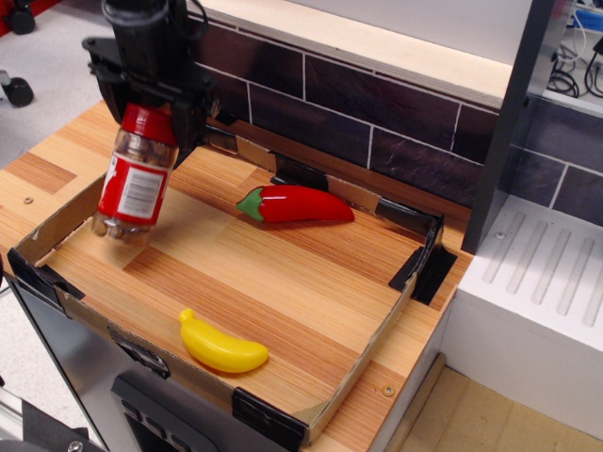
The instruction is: Upright basil bottle
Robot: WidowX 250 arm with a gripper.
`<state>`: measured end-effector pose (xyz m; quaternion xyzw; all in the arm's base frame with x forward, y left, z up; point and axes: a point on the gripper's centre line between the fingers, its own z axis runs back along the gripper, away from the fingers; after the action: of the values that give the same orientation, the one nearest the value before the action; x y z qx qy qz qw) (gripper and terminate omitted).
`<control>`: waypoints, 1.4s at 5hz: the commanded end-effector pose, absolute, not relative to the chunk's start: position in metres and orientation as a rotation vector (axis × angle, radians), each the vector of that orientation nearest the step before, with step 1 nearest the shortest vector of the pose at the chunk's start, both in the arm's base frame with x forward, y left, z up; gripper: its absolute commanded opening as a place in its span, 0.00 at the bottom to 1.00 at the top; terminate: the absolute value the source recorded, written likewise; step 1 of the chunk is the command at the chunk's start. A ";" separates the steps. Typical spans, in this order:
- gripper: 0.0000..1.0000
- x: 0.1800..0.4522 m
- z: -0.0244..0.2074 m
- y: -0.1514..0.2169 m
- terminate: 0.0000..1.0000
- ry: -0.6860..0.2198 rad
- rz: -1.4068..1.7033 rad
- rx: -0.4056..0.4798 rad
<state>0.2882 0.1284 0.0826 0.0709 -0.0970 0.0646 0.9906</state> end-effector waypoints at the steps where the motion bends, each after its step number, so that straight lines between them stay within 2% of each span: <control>1: 0.00 0.290 0.116 0.140 0.00 -0.405 0.127 0.131; 2: 0.00 0.291 0.113 0.139 0.00 -0.592 0.144 0.127; 3: 0.00 0.296 0.111 0.138 0.00 -0.682 0.169 0.098; 4: 0.00 0.301 0.103 0.134 0.00 -0.723 0.176 0.130; 5: 1.00 0.301 0.108 0.133 0.00 -0.658 0.179 0.134; 7: 1.00 0.301 0.135 0.131 0.00 -0.556 0.232 0.158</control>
<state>0.2958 0.1270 0.1169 0.0663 -0.2384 0.1215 0.9612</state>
